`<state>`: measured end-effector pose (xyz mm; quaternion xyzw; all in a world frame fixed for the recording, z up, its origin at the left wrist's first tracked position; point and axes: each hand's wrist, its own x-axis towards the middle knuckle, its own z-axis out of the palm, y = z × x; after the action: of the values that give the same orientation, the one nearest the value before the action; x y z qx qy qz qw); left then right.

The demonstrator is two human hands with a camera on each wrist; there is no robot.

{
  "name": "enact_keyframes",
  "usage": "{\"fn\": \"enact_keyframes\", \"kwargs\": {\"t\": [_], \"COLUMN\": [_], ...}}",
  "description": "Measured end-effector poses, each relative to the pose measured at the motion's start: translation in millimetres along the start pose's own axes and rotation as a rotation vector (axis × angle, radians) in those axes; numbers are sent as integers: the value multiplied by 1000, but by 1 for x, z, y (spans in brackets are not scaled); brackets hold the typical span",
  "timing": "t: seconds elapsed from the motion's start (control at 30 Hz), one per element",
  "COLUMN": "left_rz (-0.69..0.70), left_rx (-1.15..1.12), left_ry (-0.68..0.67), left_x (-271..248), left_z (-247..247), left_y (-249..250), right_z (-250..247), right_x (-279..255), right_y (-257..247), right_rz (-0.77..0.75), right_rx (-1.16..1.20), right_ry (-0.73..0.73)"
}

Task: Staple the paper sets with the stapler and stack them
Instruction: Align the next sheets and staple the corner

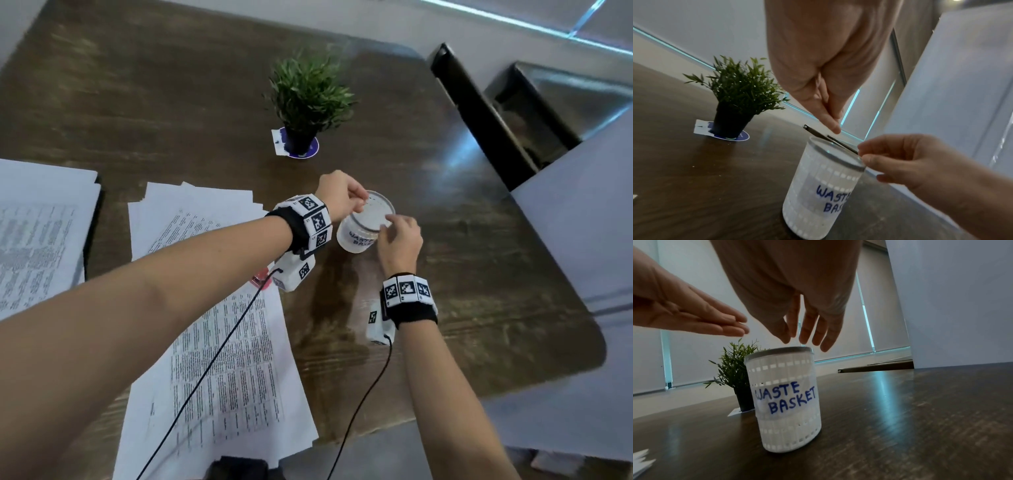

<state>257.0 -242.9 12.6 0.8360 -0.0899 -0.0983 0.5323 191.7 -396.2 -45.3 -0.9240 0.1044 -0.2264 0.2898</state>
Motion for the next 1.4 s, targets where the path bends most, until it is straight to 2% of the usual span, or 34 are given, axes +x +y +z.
{"fn": "enact_keyframes", "kwargs": {"t": [0.2,0.4,0.6,0.77,0.9,1.03,1.13,1.23,1.3,1.4], "left_rz": [39,68,81,38,-15,-189,-287,-282,-322,-359], "left_rx": [142,162,73,13,6,58,134,189,234,399], "left_ry": [-55,-70,44,121,142,200,220,353,314,104], "left_x": [10,20,11,-23,-60,-94,-119,-136,-144,-155], "left_z": [24,31,13,-21,-48,-75,-96,-115,-125,-137], "left_y": [-2,-6,-8,-31,-67,-116,-145,-169,-180,-190], "right_z": [10,14,7,4,21,53,78,97,105,109], "right_x": [-6,-5,-14,-42,-70,-85,-89,-92,-94,-91], "right_y": [4,7,4,-20,-45,-69,-90,-114,-125,-126], "right_rz": [-14,-12,-16,-46,-51,34,-32,-126,-161,-123], "right_rx": [21,68,92,133,171,112,64,-69,-124,-125], "right_ry": [36,66,117,128,-33,-415,-641,-844,-881,-790]}}
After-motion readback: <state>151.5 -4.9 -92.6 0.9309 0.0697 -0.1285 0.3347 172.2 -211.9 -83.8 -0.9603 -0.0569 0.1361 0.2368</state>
